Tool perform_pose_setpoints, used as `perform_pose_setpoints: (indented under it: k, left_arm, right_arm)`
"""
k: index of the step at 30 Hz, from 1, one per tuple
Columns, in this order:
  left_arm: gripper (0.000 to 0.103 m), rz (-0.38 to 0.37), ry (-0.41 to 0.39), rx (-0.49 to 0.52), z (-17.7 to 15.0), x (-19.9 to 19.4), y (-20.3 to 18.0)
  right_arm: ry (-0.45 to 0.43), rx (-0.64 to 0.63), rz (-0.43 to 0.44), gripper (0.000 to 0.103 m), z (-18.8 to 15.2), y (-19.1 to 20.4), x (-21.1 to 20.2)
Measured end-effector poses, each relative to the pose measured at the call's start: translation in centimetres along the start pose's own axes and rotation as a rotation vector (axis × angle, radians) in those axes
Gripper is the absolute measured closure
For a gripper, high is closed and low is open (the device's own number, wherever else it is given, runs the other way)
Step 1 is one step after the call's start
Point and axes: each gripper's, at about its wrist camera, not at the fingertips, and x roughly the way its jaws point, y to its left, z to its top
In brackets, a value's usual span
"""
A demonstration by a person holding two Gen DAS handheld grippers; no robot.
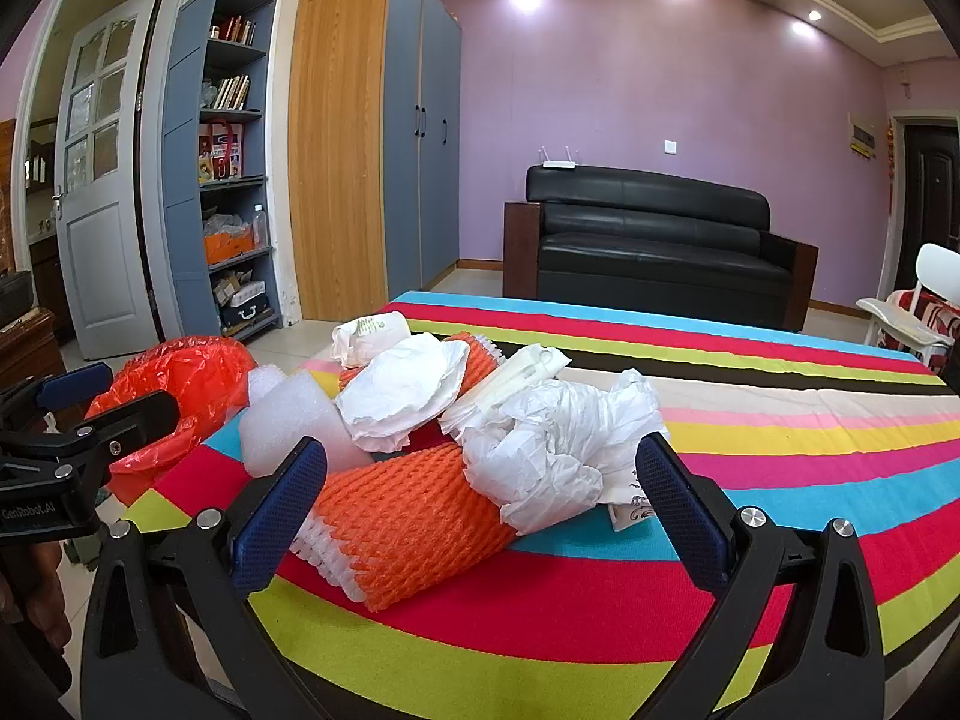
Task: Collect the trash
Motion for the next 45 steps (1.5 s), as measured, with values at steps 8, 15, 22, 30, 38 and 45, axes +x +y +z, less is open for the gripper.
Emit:
perform_pose_setpoints:
  k: [8, 15, 22, 30, 38, 45]
  left_arm:
    - [0.004, 0.002, 0.000, 0.000, 0.01, 0.04, -0.05]
    - [0.004, 0.004, 0.000, -0.005, 0.05, 0.07, -0.02]
    - [0.004, 0.002, 0.002, -0.005, 0.06, 0.08, 0.03]
    - [0.004, 0.002, 0.001, -0.004, 0.10, -0.05, 0.05]
    - [0.004, 0.002, 0.002, -0.004, 0.14, -0.05, 0.01]
    - [0.004, -0.003, 0.012, 0.001, 0.22, 0.51, -0.25]
  right_arm:
    - [0.000, 0.001, 0.000, 0.006, 0.02, 0.02, -0.03]
    - [0.000, 0.001, 0.000, 0.006, 0.01, 0.01, -0.02]
    - [0.000, 0.001, 0.000, 0.006, 0.00, 0.04, -0.02]
    - [0.000, 0.001, 0.000, 0.006, 0.00, 0.02, -0.01]
    - [0.001, 0.001, 0.000, 0.006, 0.01, 0.00, 0.00]
    - [0.007, 0.011, -0.013, 0.006, 0.07, -0.47, 0.11]
